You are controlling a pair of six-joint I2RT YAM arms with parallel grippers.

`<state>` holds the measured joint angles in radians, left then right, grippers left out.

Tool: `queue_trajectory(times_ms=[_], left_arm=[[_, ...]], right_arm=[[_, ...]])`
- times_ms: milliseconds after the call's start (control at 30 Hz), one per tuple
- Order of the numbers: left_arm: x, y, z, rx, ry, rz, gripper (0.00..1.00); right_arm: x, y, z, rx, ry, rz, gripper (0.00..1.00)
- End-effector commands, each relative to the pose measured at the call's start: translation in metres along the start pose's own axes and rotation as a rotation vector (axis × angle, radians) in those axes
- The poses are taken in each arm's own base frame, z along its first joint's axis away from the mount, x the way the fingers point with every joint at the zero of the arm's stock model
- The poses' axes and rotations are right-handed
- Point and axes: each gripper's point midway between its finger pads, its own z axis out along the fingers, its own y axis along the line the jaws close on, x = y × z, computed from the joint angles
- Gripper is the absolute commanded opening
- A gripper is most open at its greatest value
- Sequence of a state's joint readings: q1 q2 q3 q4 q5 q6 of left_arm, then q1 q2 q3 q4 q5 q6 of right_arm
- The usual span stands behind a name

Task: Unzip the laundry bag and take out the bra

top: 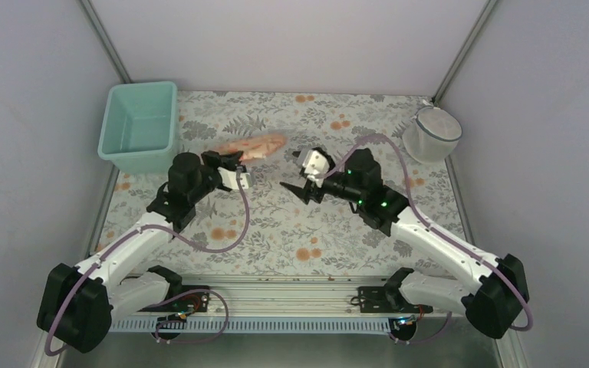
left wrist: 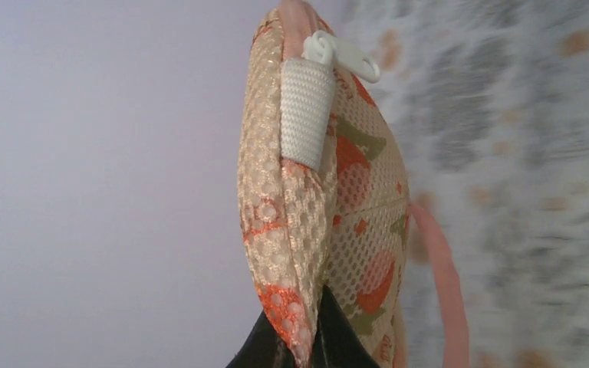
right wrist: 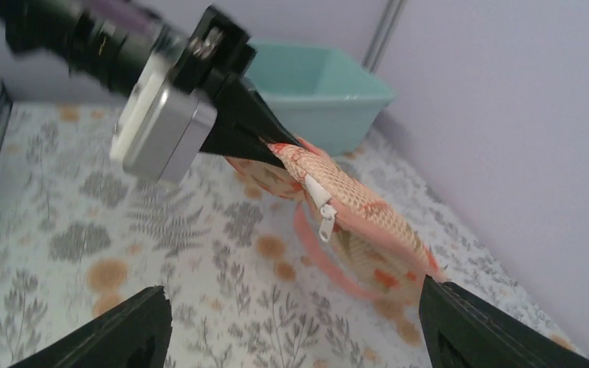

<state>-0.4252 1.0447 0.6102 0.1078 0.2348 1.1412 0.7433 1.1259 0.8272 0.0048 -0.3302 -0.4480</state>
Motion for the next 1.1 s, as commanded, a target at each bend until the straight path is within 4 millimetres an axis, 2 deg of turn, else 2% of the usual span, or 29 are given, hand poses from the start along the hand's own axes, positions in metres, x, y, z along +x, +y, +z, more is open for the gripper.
queue_trajectory(times_ms=[0, 100, 233, 500, 567, 833, 1067], left_arm=[[-0.031, 0.096, -0.032, -0.497, -0.030, 0.323, 0.02], [-0.045, 0.113, -0.045, -0.595, -0.058, 0.410, 0.02], [-0.056, 0.125, -0.054, -0.652, -0.080, 0.460, 0.02], [-0.070, 0.123, -0.056, -0.668, -0.122, 0.523, 0.02], [-0.071, 0.124, -0.055, -0.663, -0.120, 0.518, 0.02], [-0.068, 0.123, -0.049, -0.640, -0.118, 0.495, 0.02], [-0.067, 0.119, -0.044, -0.617, -0.119, 0.491, 0.02]], right_arm=[[-0.035, -0.021, -0.014, 0.004, -0.145, 0.292, 0.84], [-0.046, -0.030, -0.013, -0.023, -0.171, 0.397, 0.78], [-0.057, -0.037, -0.009, -0.028, -0.249, 0.456, 0.69], [-0.083, -0.048, 0.026, -0.112, -0.293, 0.398, 0.59], [-0.084, -0.052, 0.036, -0.074, -0.267, 0.406, 0.55], [-0.085, -0.051, 0.047, 0.086, -0.265, 0.390, 0.57], [-0.077, -0.056, 0.058, 0.146, -0.225, 0.437, 0.42]])
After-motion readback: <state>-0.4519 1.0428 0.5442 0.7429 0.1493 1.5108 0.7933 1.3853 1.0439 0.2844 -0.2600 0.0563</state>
